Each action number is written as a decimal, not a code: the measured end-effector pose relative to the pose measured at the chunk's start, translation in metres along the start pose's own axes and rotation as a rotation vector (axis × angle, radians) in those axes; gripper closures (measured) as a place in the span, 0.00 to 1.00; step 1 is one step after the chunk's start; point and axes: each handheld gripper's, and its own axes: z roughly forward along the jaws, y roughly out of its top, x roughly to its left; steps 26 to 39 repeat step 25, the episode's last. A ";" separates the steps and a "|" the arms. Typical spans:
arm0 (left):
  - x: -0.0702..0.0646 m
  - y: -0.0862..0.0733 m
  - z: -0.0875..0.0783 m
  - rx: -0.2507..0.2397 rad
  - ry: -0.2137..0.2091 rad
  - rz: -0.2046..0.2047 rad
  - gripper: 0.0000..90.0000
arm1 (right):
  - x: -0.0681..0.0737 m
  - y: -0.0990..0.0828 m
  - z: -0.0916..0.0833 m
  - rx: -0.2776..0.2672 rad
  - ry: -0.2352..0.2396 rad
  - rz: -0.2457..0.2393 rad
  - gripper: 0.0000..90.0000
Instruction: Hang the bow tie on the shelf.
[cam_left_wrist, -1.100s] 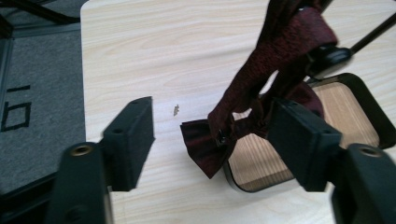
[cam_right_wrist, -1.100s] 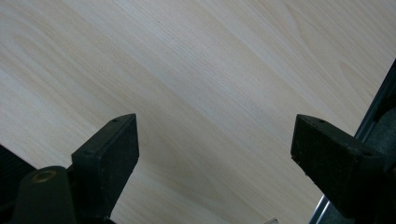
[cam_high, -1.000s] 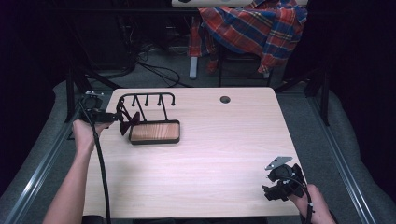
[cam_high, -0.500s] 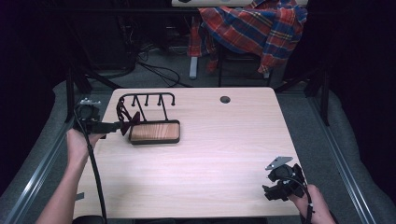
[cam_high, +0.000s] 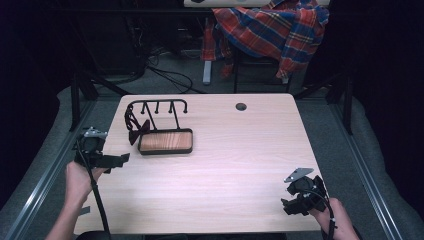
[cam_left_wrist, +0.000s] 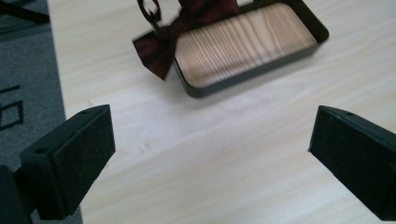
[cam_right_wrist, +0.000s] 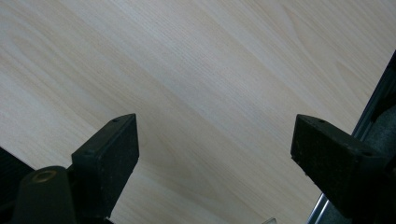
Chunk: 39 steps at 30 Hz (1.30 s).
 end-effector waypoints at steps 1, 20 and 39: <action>-0.005 -0.006 0.000 0.013 -0.006 0.013 0.00 | 0.000 0.000 -0.001 0.004 -0.005 -0.004 0.17; -0.041 -0.042 0.020 0.092 -0.050 0.104 0.00 | 0.000 -0.001 -0.001 -0.010 0.003 -0.008 0.17; -0.037 -0.044 0.022 0.067 -0.068 0.084 0.07 | 0.000 -0.002 -0.001 -0.007 0.007 -0.014 0.17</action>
